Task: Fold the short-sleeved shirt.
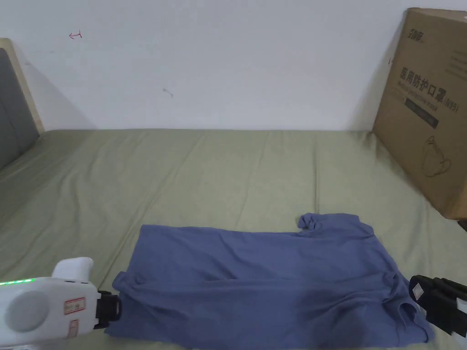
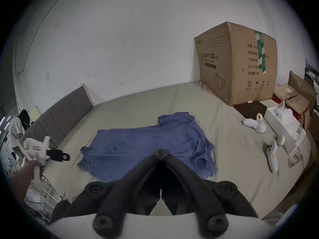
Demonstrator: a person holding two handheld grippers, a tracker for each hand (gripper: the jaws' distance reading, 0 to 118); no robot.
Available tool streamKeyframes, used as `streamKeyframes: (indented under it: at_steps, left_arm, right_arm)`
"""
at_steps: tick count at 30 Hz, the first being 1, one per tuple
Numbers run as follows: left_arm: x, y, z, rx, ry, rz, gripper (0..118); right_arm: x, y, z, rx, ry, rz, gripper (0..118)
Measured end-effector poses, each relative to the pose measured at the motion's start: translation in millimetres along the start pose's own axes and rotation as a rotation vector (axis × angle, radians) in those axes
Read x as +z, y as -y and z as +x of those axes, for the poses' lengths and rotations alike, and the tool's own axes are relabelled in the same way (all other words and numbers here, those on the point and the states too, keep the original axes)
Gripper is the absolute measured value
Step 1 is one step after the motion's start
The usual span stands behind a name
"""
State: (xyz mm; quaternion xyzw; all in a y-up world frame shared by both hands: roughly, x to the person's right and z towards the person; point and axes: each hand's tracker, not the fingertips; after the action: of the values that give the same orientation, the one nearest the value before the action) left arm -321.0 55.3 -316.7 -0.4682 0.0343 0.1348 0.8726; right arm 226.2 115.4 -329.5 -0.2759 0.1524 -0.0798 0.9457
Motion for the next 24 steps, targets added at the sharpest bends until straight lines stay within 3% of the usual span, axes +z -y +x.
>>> streamKeyframes:
  at_steps: [1,2,3,8,10,11,12,13,14,15,17,21,22,23,24]
  left_arm:
    - [-15.6,-2.6,-4.2,0.002,-0.044,-0.020,47]
    - [-35.3,-4.2,-9.5,0.012,-0.097,-0.057,95]
    - [-53.2,-0.7,-13.9,0.022,-0.133,-0.097,113]
    - [-113.3,5.6,-25.3,0.062,-0.145,-0.124,116]
    - [-121.8,9.7,-18.1,-0.007,-0.166,-0.135,118]
    - [-111.4,12.7,-10.9,-0.025,-0.189,-0.110,111]
    - [-101.0,11.6,-7.1,-0.020,-0.155,-0.089,96]
    - [-92.8,11.1,-3.2,-0.033,-0.128,-0.058,73]
    - [-83.1,11.3,-0.1,-0.069,-0.119,-0.024,19]
    - [-66.2,14.1,6.7,-0.102,-0.074,-0.001,1]
    - [-51.0,12.4,4.5,-0.089,-0.008,0.029,1]
    - [-20.7,5.8,-6.8,-0.098,-0.086,0.090,1]
    - [-16.8,4.6,-12.4,-0.079,-0.081,0.097,1]
    - [-8.6,4.6,-12.1,-0.037,-0.058,0.102,1]
    - [-7.5,4.7,-16.0,-0.005,-0.048,0.098,1]
  right_arm:
    - [-2.8,0.6,1.4,-0.004,-0.002,-0.010,0]
    - [-6.1,1.3,3.0,-0.008,-0.001,-0.021,0]
    - [-8.5,2.5,2.7,-0.011,0.002,-0.032,0]
    - [-18.9,7.8,8.7,-0.013,0.018,-0.076,0]
    - [-24.0,8.1,14.1,-0.004,0.043,-0.089,0]
    - [-26.6,7.7,18.0,0.001,0.056,-0.092,0]
    - [-27.8,7.6,21.0,0.006,0.067,-0.093,0]
    - [-30.5,7.1,25.8,0.005,0.075,-0.096,0]
    - [-34.2,6.4,31.9,-0.004,0.090,-0.103,0]
    - [-38.6,5.6,38.8,-0.017,0.105,-0.113,0]
    - [-46.6,3.9,52.4,-0.055,0.110,-0.120,0]
    - [-83.1,1.7,87.0,-0.129,0.129,-0.237,46]
    - [-95.0,3.8,94.1,-0.142,0.146,-0.285,84]
    - [-110.7,7.7,103.3,-0.153,0.148,-0.344,114]
    - [-123.1,10.3,113.8,-0.191,0.183,-0.363,115]
